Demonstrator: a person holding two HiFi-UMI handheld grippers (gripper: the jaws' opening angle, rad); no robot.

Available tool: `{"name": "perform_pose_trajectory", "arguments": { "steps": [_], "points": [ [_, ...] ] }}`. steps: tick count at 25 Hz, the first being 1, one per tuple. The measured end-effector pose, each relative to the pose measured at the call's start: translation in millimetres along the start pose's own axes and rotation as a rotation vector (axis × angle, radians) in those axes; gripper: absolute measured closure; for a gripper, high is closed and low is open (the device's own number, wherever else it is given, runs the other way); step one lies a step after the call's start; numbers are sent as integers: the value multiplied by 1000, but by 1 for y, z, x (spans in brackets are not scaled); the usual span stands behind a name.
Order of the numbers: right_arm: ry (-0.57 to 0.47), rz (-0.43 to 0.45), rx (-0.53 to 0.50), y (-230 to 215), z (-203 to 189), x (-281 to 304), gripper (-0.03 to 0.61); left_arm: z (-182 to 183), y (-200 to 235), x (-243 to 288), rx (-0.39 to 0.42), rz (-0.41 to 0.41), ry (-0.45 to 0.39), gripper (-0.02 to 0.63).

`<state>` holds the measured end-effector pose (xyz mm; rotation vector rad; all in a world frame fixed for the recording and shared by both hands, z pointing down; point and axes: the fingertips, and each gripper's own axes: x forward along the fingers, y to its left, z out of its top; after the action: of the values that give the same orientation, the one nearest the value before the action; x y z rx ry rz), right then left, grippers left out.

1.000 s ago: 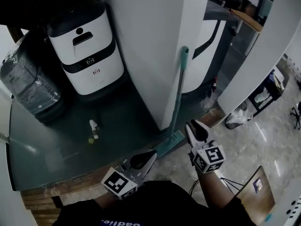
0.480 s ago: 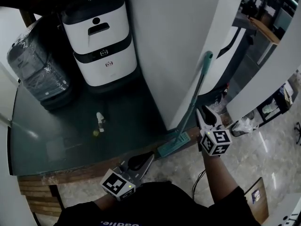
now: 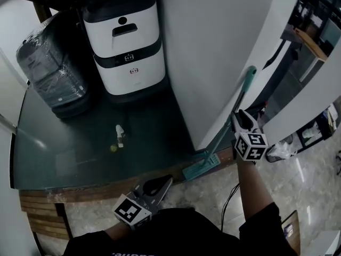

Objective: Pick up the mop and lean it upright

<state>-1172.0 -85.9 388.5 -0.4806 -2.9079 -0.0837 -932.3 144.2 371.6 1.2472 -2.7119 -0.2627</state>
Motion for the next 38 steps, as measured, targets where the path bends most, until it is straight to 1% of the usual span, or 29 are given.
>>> {"name": "perform_pose_trajectory", "arguments": {
  "steps": [4, 8, 12, 18, 24, 28, 36, 38],
  "points": [
    [13, -24, -9, -6, 2, 14, 434, -1, 8, -9, -5, 29, 14, 594],
    [43, -33, -19, -10, -4, 25, 439, -1, 16, -17, -8, 46, 20, 594],
    [49, -39, -32, -8, -5, 30, 462, -1, 22, -23, -9, 53, 22, 594],
    [38, -56, -4, -6, -4, 26, 471, 1, 29, -29, -7, 47, 20, 594],
    [27, -72, 12, 2, -6, 7, 474, 3, 31, -29, 3, 0, 19, 594],
    [19, -99, 22, 6, -5, -17, 474, 0, 33, -28, 21, -39, 40, 594],
    [-45, -170, 35, 16, 8, -73, 476, 5, 26, -22, 36, -158, 28, 594],
    [-57, -192, 38, 19, 12, -85, 474, 7, 23, -23, 30, -185, 31, 594]
  ]
}}
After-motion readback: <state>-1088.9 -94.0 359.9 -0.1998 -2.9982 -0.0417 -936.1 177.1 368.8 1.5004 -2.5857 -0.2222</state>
